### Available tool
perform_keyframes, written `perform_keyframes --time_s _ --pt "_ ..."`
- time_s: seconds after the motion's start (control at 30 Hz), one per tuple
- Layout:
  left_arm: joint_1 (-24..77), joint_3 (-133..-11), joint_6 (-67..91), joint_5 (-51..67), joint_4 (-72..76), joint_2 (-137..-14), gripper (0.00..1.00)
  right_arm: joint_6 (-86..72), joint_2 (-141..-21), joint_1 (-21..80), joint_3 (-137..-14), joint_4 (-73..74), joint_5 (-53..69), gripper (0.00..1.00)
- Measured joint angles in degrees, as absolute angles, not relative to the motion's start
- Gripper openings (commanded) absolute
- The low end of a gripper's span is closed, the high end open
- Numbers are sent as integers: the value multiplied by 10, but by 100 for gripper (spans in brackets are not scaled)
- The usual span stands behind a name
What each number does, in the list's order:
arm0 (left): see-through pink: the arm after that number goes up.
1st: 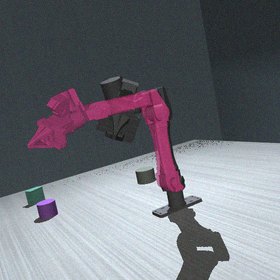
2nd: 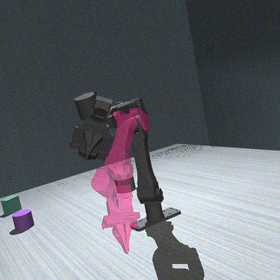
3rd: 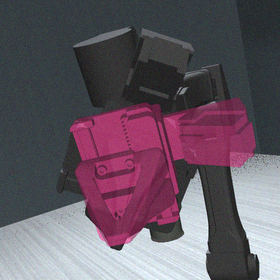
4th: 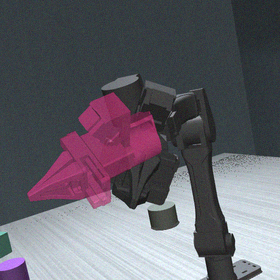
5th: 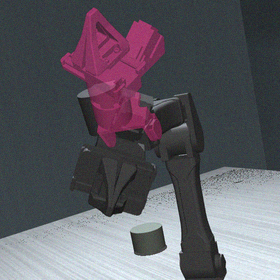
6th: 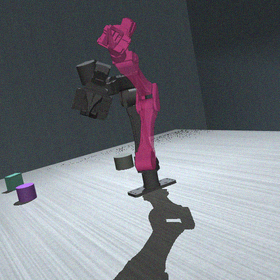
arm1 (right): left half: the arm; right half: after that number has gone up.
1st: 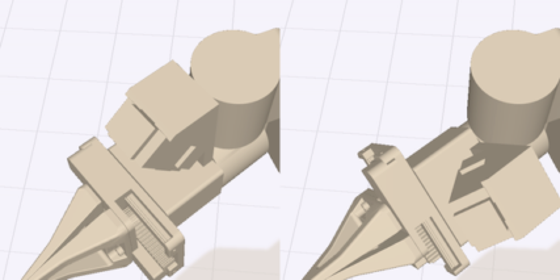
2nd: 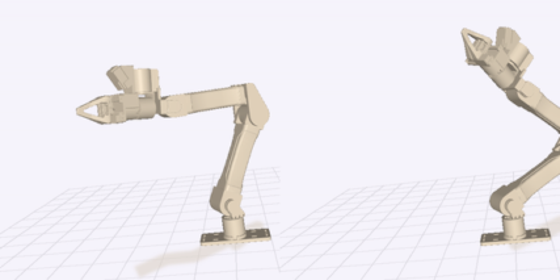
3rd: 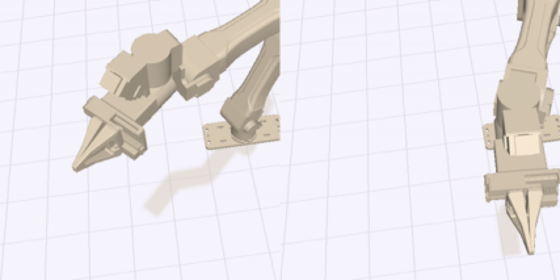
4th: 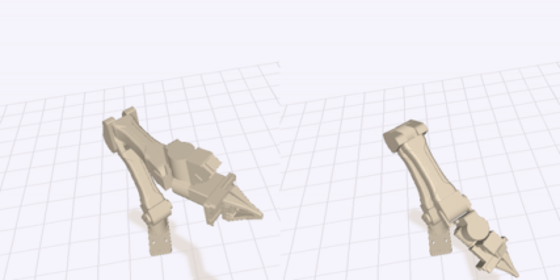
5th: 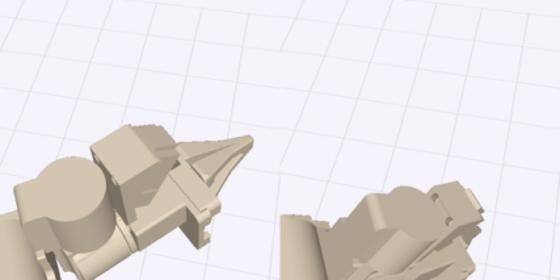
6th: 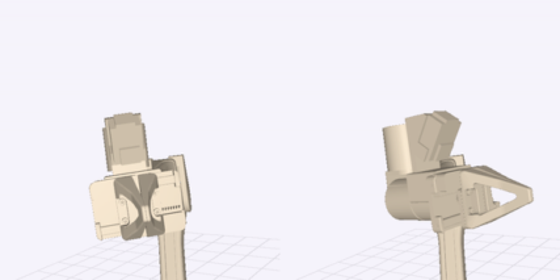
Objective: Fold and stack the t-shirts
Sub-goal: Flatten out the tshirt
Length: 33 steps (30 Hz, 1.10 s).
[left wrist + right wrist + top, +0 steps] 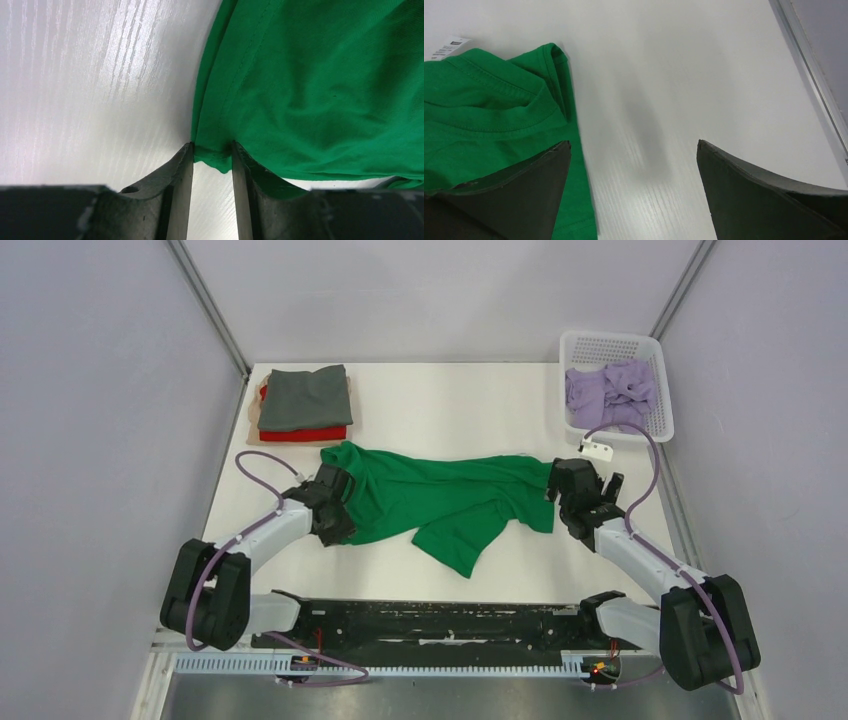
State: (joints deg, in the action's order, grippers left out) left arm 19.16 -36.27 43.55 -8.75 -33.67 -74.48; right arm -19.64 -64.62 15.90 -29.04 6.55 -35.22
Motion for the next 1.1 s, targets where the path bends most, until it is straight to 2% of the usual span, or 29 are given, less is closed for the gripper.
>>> perform_keyframes --time_s 0.23,0.5,0.77,0.9,1.0,1.1 --pt "199 -362 436 -73 -324 -747 2 -193 -645 159 -290 77 -367 98" --pt "200 -361 435 -73 -319 -724 2 -189 -628 159 -302 106 -356 98" --pt "200 -361 433 -93 -309 -620 2 -168 -602 159 -303 156 -228 99" --pt "200 -354 429 -89 -295 -602 2 -164 -619 160 -304 183 -180 86" --pt "200 -350 427 -88 -294 -602 2 -164 -644 160 -306 193 -148 69" --pt "200 -349 426 -88 -293 -602 2 -165 -667 164 -312 199 -122 58"
